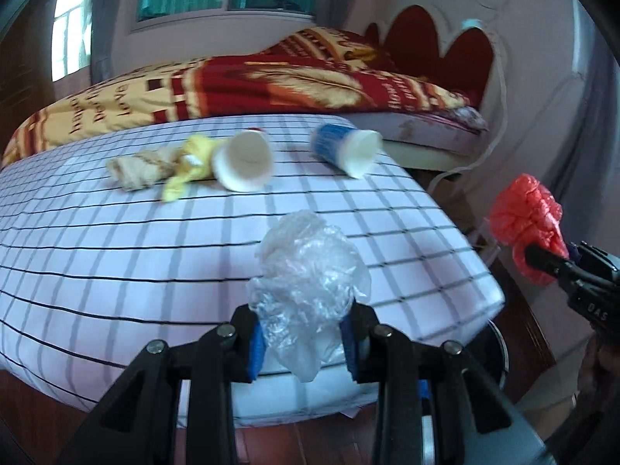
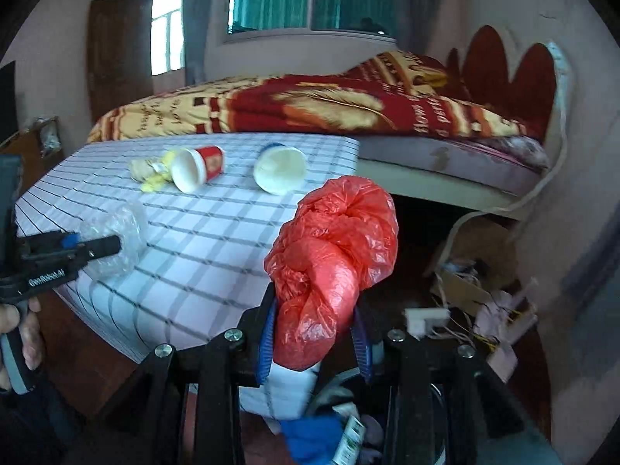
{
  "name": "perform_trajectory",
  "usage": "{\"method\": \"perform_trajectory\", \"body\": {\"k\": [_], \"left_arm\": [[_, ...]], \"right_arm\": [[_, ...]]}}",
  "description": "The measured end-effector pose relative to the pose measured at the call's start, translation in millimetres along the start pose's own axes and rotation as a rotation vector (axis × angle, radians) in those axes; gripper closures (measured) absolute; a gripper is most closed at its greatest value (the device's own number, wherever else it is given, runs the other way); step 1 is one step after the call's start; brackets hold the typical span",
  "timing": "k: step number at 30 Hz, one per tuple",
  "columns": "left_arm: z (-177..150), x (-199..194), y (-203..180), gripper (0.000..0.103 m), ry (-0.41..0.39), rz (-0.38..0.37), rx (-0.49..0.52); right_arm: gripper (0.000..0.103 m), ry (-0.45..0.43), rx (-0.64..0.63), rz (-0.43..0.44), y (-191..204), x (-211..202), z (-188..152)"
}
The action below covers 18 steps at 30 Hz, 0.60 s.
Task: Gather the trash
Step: 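Carry both plastic bags over the black bin and open both tools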
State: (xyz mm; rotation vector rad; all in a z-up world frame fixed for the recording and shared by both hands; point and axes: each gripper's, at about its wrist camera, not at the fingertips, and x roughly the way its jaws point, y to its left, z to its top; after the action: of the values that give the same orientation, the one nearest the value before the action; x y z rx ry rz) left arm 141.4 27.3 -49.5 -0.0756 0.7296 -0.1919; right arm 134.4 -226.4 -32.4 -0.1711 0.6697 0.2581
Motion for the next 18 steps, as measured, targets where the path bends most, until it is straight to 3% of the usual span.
{"method": "perform_trajectory", "body": {"k": [11, 18], "left_arm": [[-20, 6, -86, 0.069, 0.042, -0.162, 0.122], [-34, 11, -133, 0.069, 0.074, -0.226, 0.198]], "right_arm": [[0.066, 0.055, 0.052, -0.092, -42, -31, -59], [0.066, 0.100, 0.090, -0.139, -68, -39, -98]]}}
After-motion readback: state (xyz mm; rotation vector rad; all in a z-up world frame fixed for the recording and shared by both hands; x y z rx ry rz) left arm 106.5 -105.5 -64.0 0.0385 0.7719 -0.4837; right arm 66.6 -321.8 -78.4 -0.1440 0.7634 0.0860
